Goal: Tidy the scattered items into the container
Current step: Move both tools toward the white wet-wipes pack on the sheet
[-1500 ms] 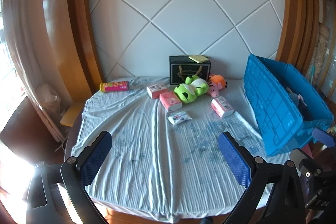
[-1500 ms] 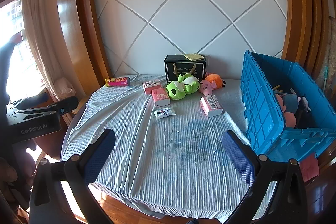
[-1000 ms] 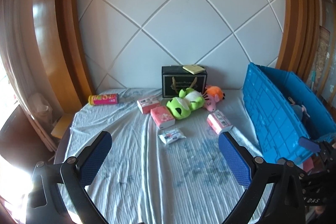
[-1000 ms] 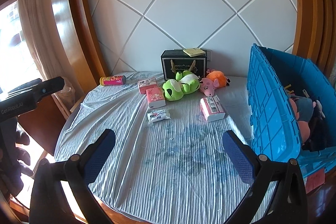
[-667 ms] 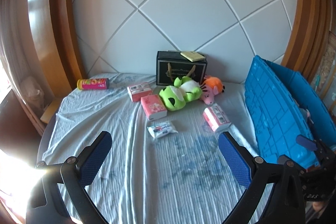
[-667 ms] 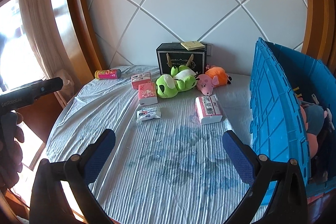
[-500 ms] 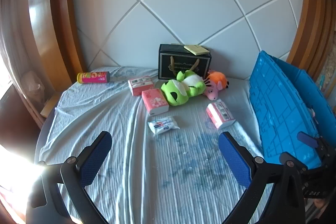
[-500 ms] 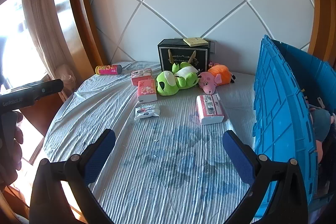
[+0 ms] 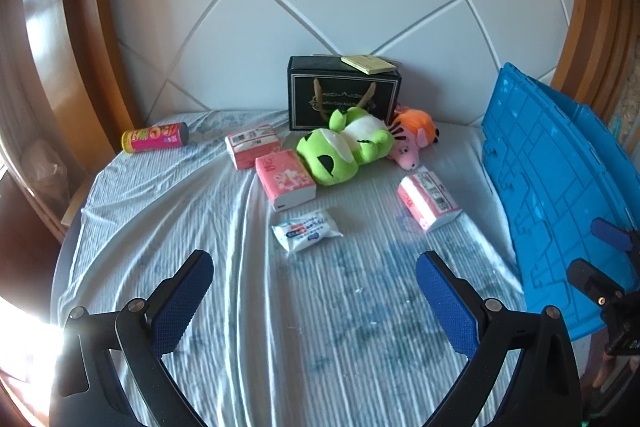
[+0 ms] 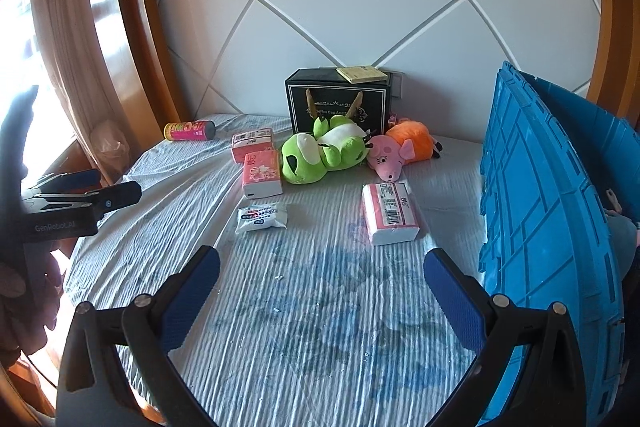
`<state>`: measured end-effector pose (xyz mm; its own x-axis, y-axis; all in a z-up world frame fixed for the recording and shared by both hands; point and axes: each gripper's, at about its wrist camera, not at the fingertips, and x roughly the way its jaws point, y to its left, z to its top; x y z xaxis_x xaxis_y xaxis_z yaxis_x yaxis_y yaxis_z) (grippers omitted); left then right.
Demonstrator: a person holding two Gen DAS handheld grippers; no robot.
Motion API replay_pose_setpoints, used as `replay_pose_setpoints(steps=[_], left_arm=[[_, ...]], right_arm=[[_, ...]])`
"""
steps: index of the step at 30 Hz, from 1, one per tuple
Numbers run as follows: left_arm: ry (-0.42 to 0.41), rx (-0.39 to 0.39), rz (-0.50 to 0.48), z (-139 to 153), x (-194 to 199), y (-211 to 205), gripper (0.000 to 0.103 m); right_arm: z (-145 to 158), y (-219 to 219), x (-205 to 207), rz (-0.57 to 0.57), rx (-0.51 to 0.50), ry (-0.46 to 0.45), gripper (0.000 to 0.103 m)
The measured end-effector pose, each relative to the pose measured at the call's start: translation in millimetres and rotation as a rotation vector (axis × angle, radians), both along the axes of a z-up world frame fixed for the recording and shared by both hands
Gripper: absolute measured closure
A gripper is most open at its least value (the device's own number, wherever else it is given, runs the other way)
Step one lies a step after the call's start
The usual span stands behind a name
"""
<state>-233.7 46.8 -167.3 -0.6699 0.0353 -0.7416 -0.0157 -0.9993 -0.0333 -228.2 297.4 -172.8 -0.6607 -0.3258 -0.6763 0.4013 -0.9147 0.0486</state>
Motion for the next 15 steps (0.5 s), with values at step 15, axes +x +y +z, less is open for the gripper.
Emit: replay_pose_setpoints(steps=[15], left_arm=[[-0.105, -0.042, -0.174, -128.9, -113.9, -17.7, 0.000]], right_arm=[[-68.9, -21.7, -66.4, -0.100, 0.108, -0.113, 0.000]])
